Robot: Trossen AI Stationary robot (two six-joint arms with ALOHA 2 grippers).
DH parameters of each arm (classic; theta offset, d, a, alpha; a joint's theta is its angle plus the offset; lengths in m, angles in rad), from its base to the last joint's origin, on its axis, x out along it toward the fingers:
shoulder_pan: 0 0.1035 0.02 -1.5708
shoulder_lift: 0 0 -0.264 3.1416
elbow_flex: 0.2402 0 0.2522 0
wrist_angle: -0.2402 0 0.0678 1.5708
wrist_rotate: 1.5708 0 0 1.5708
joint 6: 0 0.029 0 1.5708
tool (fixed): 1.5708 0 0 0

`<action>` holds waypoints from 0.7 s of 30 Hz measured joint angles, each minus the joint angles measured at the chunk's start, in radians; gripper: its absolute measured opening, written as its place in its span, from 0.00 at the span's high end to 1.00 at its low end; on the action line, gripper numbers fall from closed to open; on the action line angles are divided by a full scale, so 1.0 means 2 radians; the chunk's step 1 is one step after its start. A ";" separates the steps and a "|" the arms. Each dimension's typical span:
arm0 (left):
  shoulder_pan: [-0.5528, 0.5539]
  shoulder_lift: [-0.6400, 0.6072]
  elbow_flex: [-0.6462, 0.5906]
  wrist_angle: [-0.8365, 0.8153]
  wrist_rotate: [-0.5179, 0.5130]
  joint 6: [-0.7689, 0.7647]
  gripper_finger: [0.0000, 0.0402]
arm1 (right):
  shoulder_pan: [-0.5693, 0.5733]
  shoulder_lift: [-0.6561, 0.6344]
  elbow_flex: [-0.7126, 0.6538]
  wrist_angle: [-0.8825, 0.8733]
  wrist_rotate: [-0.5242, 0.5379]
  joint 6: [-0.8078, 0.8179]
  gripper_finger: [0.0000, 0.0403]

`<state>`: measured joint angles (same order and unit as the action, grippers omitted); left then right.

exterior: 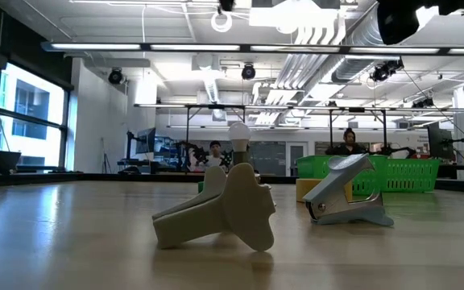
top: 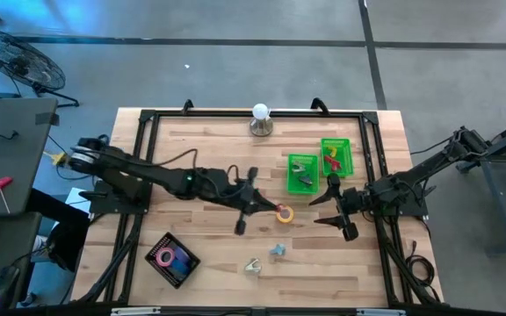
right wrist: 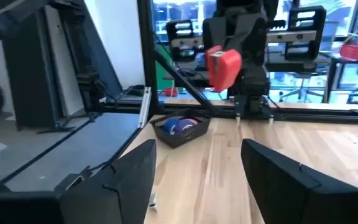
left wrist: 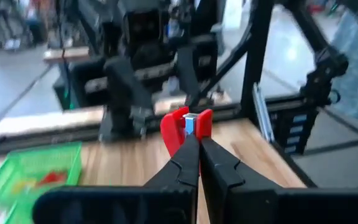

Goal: Pick and place Stapler, Stapler remover, tape
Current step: Put the red stapler into the right green basket

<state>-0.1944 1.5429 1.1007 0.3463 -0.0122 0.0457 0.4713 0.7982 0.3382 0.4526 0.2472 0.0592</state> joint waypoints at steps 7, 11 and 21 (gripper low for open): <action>0.029 0.054 0.000 0.100 0.071 0.003 1.00 | 0.001 0.001 0.000 -0.002 0.038 -0.062 0.44; 0.036 0.056 0.000 0.108 0.070 0.001 1.00 | 0.001 0.001 0.000 0.010 0.068 -0.087 0.44; 0.024 0.078 0.000 0.242 -0.104 0.001 1.00 | -0.017 0.001 0.000 0.072 0.161 -0.156 0.44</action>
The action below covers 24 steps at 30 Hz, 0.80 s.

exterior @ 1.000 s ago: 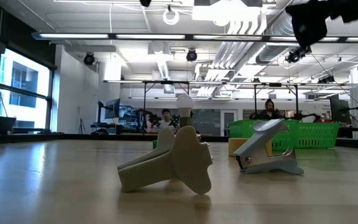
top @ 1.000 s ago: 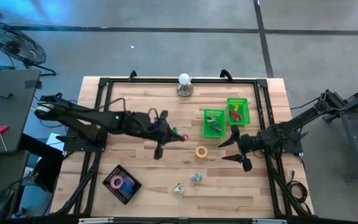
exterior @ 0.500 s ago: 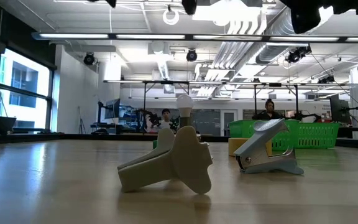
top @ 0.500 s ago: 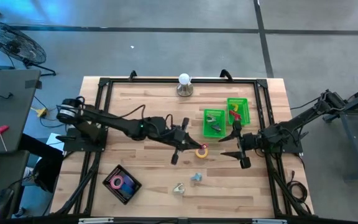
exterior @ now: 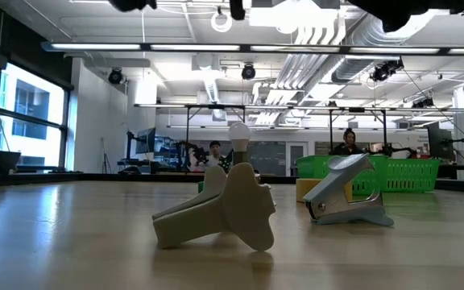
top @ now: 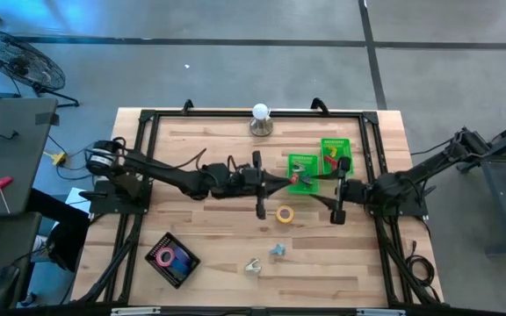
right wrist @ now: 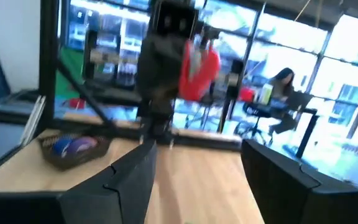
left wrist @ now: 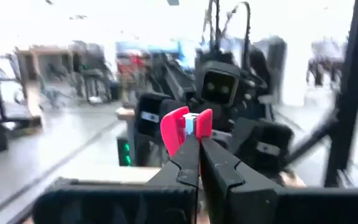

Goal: Pick and place Stapler, Stapler remover, tape
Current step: Put the red stapler into the right green basket

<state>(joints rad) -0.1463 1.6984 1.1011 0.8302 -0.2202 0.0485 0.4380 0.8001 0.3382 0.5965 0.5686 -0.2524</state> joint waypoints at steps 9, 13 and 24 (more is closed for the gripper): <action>0.001 0.095 0.063 0.047 -0.002 0.034 1.00 | -0.032 0.004 0.000 0.044 -0.048 -0.009 0.44; 0.001 0.103 0.094 0.014 -0.004 0.056 1.00 | -0.037 0.015 0.000 0.042 -0.071 -0.005 0.44; 0.001 0.102 0.118 -0.039 -0.006 0.077 1.00 | -0.039 0.029 0.000 0.044 -0.069 -0.009 0.44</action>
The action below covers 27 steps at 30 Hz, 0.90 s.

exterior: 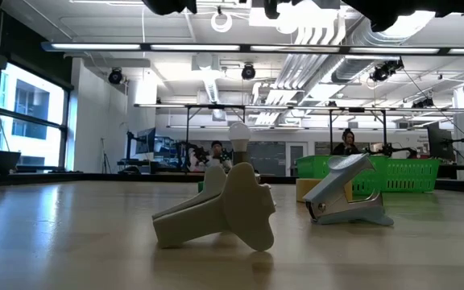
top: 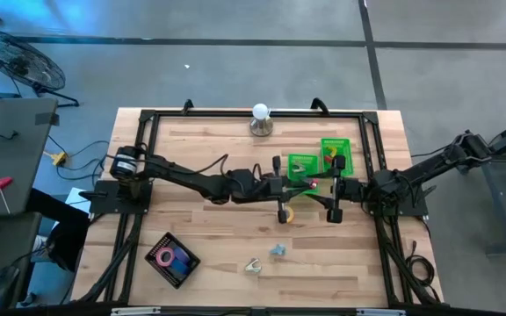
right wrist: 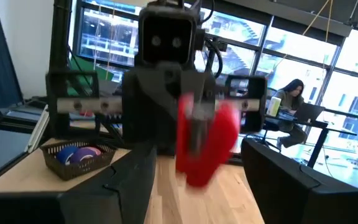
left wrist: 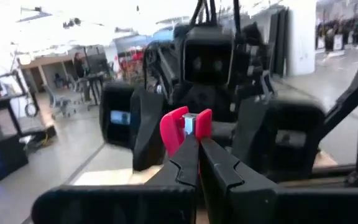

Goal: Pick and place Stapler, Stapler remover, tape
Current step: Put the red stapler into the right green basket

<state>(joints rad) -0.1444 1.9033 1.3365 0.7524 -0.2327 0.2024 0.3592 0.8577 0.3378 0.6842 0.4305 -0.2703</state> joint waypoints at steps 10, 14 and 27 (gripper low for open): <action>0.000 0.001 -0.001 -0.001 -0.003 0.001 1.00 | 0.000 0.000 0.000 -0.004 0.000 -0.001 0.48; 0.000 0.001 -0.001 -0.004 -0.002 0.001 1.00 | 0.000 0.000 0.000 -0.005 0.001 -0.009 0.61; 0.000 -0.001 -0.001 -0.009 0.022 0.003 1.00 | 0.001 -0.001 0.000 -0.016 -0.001 -0.026 0.84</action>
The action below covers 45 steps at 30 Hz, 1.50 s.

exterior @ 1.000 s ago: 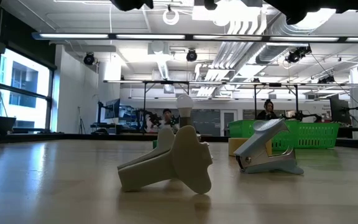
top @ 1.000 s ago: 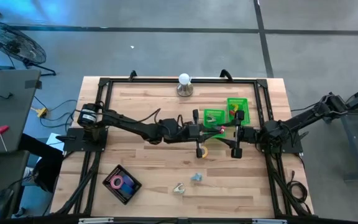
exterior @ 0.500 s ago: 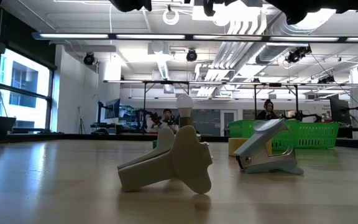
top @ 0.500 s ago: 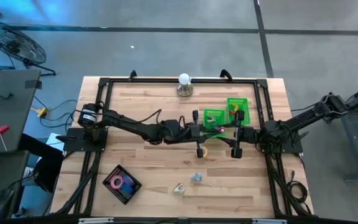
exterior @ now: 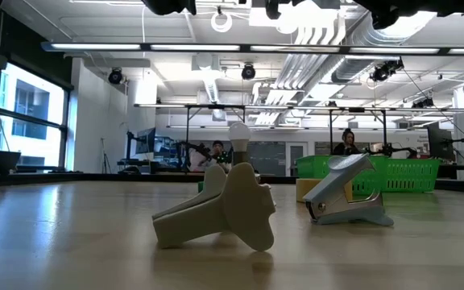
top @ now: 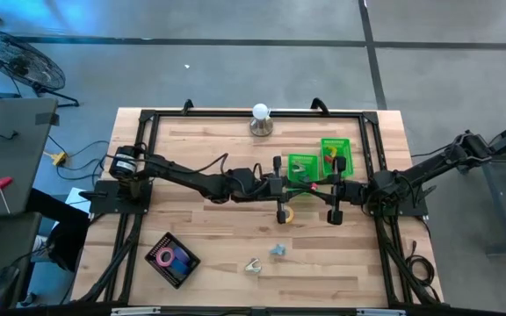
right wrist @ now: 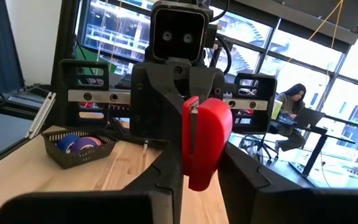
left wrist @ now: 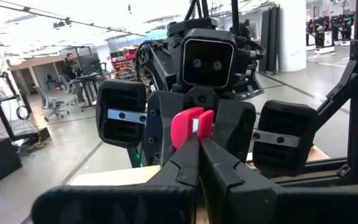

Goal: Pick and place Stapler, Stapler remover, tape
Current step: Put the red stapler into the right green basket

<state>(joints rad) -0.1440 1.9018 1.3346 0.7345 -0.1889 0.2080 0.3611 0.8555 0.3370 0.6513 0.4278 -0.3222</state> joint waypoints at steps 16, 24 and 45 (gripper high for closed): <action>-0.060 -0.039 0.000 -0.100 -0.159 0.061 1.00 | -0.001 0.001 0.000 -0.022 0.031 -0.005 0.89; -0.086 -0.053 0.000 -0.109 -0.267 0.110 1.00 | 0.000 0.001 0.000 -0.022 0.034 -0.006 0.89; -0.159 -0.055 0.000 -0.249 -0.539 0.144 1.00 | -0.159 -0.048 0.000 -0.529 0.258 0.342 0.89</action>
<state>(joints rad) -0.4614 1.7924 1.3350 0.2370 -1.2670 0.4957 0.0429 0.7589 0.3374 -0.4067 0.9437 0.3615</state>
